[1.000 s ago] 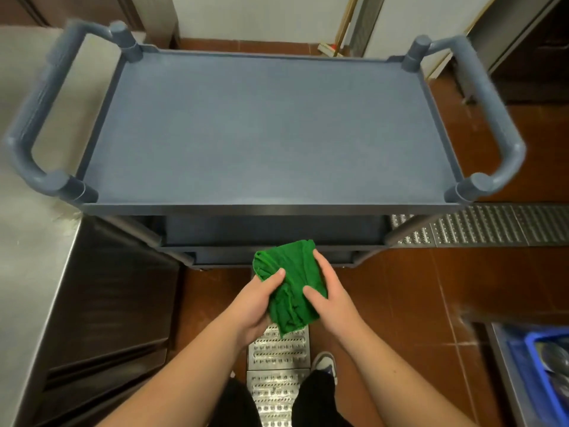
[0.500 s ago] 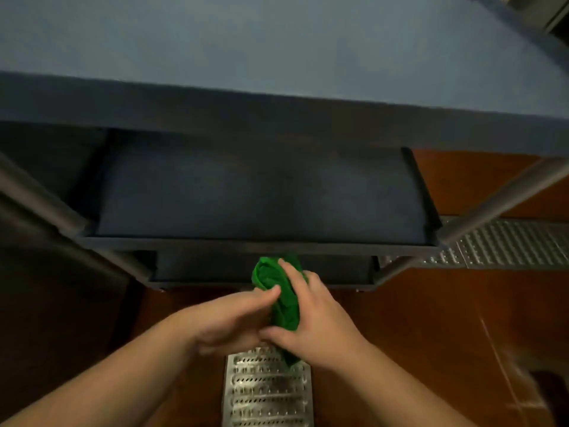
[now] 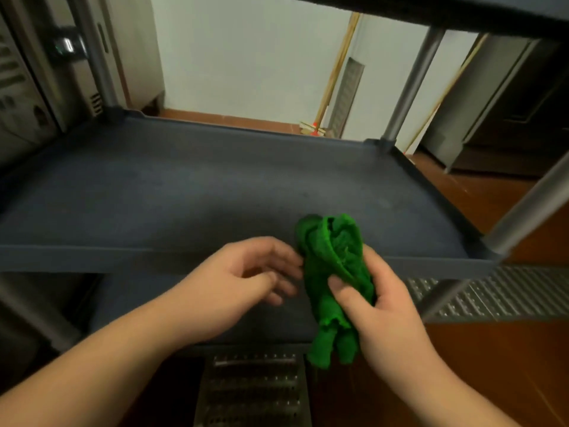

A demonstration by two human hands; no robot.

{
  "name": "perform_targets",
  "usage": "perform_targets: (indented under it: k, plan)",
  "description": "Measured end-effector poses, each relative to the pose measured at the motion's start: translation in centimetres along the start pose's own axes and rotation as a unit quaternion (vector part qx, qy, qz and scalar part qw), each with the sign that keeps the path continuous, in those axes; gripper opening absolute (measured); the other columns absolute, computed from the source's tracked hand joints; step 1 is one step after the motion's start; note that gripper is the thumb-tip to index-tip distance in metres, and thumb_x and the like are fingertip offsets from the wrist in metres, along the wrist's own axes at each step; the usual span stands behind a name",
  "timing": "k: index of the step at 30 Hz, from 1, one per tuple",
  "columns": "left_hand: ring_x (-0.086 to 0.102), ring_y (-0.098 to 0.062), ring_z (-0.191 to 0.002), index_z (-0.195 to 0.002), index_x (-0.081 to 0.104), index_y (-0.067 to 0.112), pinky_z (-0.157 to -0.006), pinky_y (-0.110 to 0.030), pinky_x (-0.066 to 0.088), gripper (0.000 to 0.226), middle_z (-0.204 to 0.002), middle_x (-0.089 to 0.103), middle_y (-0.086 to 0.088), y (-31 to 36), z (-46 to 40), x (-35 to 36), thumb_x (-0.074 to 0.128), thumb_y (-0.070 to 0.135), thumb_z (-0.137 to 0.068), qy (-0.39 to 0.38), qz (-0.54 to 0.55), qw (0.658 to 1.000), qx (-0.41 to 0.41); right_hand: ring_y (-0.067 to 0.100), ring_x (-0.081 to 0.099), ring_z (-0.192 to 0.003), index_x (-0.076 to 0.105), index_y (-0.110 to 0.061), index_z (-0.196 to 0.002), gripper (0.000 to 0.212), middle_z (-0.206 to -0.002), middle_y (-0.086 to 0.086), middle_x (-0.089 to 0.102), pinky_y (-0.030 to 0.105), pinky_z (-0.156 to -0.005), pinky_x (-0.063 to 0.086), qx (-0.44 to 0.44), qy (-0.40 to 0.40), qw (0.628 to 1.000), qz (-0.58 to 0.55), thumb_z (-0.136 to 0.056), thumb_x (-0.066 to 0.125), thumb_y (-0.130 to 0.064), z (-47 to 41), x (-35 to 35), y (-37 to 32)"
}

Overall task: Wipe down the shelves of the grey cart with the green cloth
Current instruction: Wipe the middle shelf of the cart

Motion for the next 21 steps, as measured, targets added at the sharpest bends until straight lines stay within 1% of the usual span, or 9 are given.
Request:
perform_targets:
  k: [2,4,6,8,12,15,17,19,21]
  plan:
    - [0.069,-0.019,-0.087,-0.099,0.066,0.015,-0.077,-0.030,0.055,0.036,-0.095,0.073,-0.007,2.0,-1.5,0.0,0.043,0.003,-0.075,0.035,-0.058,0.996,0.052,0.002,0.064,-0.111,0.062,-0.042,-0.117,0.037,-0.115,-0.018,0.070,0.027,-0.097,0.050,-0.005,0.029,1.000,0.004,-0.087,0.068,-0.021,-1.4,-1.2,-0.5]
    - [0.068,-0.014,-0.086,-0.096,0.065,0.017,-0.078,-0.024,0.053,0.036,-0.091,0.072,-0.006,3.3,-3.1,-0.6,0.041,0.002,-0.072,0.081,-0.095,0.988,0.095,0.012,0.065,-0.113,0.064,-0.041,-0.116,0.035,-0.117,-0.010,0.071,0.044,-0.102,0.050,-0.002,0.067,0.998,-0.003,-0.083,0.067,-0.028,-2.8,-3.0,0.1]
    - [0.065,-0.015,-0.088,-0.092,0.061,0.022,-0.079,-0.026,0.050,0.034,-0.092,0.069,-0.004,3.8,-4.8,-1.5,0.042,-0.002,-0.075,0.126,-0.134,0.976,0.113,0.017,0.066,-0.112,0.067,-0.041,-0.115,0.035,-0.117,-0.005,0.072,0.051,-0.102,0.049,0.011,0.103,0.994,-0.016,-0.082,0.067,-0.029,-4.2,-5.4,1.1]
    - [0.064,-0.026,-0.091,-0.090,0.057,0.026,-0.082,-0.034,0.050,0.038,-0.094,0.066,-0.005,3.7,-6.7,-2.9,0.044,-0.007,-0.079,0.159,-0.183,0.964,0.107,0.018,0.068,-0.110,0.065,-0.033,-0.122,0.040,-0.116,-0.002,0.073,0.051,-0.100,0.051,0.021,0.125,0.992,0.000,-0.082,0.067,-0.030,-6.1,-8.2,1.6]
    - [0.063,-0.034,-0.090,-0.088,0.055,0.032,-0.085,-0.046,0.050,0.028,-0.089,0.065,0.005,3.5,-9.1,-4.7,0.044,0.014,-0.069,0.190,-0.207,0.957,0.077,0.020,0.069,-0.103,0.065,-0.029,-0.117,0.027,-0.111,-0.001,0.073,0.047,-0.098,0.053,0.026,0.158,0.983,0.091,-0.091,0.067,-0.022,-9.5,-14.1,1.3]
    - [0.061,-0.035,-0.088,-0.086,0.055,0.031,-0.084,-0.044,0.050,0.030,-0.087,0.064,0.005,3.0,-9.2,-4.1,0.044,0.010,-0.068,0.210,-0.212,0.952,0.070,0.019,0.064,-0.108,0.061,-0.027,-0.129,0.037,-0.117,-0.001,0.068,0.035,-0.098,0.050,0.052,0.173,0.952,0.246,-0.093,0.065,-0.023,-10.3,-18.3,2.1]
    - [0.061,-0.033,-0.089,-0.085,0.054,0.031,-0.086,-0.041,0.049,0.037,-0.088,0.063,0.002,1.8,-9.6,-3.1,0.047,-0.004,-0.076,0.204,-0.229,0.949,0.068,0.019,0.061,-0.109,0.055,-0.029,-0.138,0.046,-0.117,-0.004,0.065,0.028,-0.092,0.046,0.084,0.163,0.932,0.314,-0.093,0.065,-0.026,-10.4,-19.8,3.3]
    - [0.061,-0.031,-0.092,-0.091,0.055,0.027,-0.087,-0.038,0.048,0.045,-0.094,0.063,-0.004,0.6,-9.9,-1.9,0.047,-0.015,-0.078,0.184,-0.251,0.948,0.069,0.023,0.060,-0.108,0.053,-0.029,-0.141,0.049,-0.117,-0.002,0.064,0.027,-0.089,0.043,0.101,0.145,0.911,0.373,-0.093,0.065,-0.026,-10.4,-20.4,4.7]
    - [0.060,-0.028,-0.096,-0.102,0.055,0.019,-0.087,-0.034,0.046,0.042,-0.099,0.061,-0.005,-0.1,-10.3,-0.9,0.049,-0.015,-0.079,0.159,-0.277,0.945,0.068,0.031,0.058,-0.115,0.054,-0.026,-0.139,0.049,-0.125,0.009,0.064,0.032,-0.096,0.043,0.080,0.141,0.884,0.439,-0.092,0.065,-0.024,-10.6,-20.4,5.0]
Point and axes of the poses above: each hand's wrist, its own z-axis away from the middle knuckle, its own x-axis out of the palm, y = z × x, the point moved 10 cm from there along -z, towards the middle knuckle
